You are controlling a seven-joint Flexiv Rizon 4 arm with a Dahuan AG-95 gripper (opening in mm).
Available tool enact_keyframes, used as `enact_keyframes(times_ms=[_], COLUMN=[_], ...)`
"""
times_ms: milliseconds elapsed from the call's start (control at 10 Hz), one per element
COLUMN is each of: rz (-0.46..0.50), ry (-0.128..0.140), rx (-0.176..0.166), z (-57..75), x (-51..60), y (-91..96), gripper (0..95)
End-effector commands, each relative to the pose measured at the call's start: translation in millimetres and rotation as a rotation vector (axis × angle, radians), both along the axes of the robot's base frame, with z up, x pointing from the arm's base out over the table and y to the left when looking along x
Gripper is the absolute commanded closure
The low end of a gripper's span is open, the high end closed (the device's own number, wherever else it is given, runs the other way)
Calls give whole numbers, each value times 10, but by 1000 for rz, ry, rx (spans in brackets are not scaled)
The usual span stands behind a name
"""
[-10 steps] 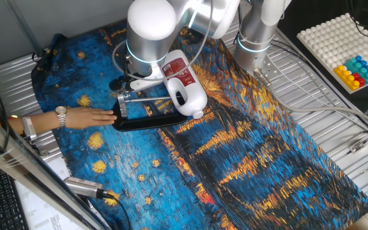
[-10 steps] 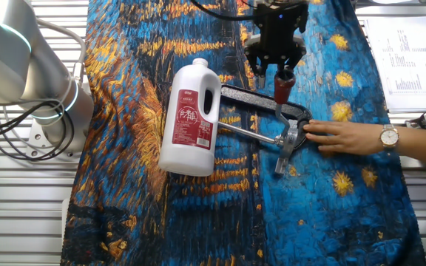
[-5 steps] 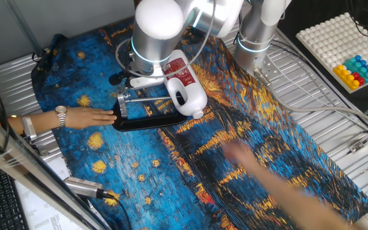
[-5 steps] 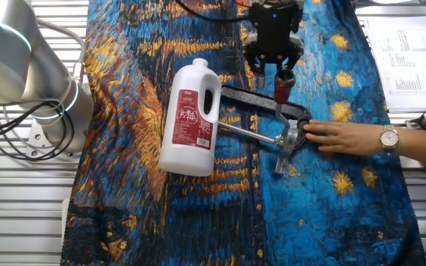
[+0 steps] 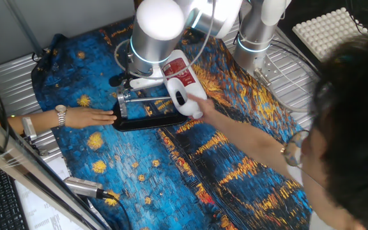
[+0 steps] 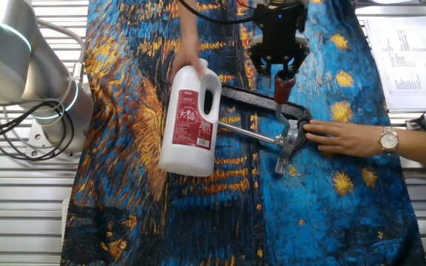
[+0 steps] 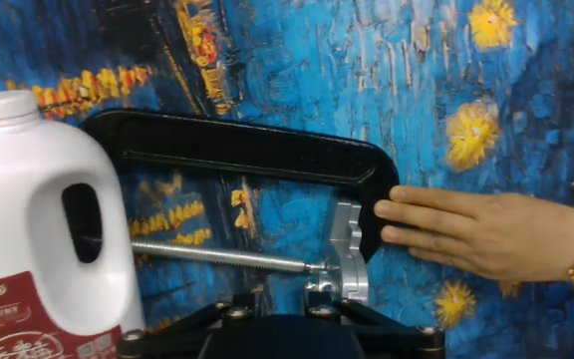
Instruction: Pull up the lever
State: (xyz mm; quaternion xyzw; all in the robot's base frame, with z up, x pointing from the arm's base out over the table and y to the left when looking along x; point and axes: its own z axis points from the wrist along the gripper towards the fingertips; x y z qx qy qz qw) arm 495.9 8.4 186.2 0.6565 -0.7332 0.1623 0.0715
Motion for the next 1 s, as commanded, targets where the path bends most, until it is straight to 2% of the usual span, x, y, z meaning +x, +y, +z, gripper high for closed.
enact_keyframes(times_ms=[100, 400, 1000], rz=[13, 42, 89], ry=[-2, 5, 1], rx=[3, 18, 56], z=[51, 74, 231], x=[6, 0, -158], y=[-81, -161, -488], gripper=[760, 760, 760])
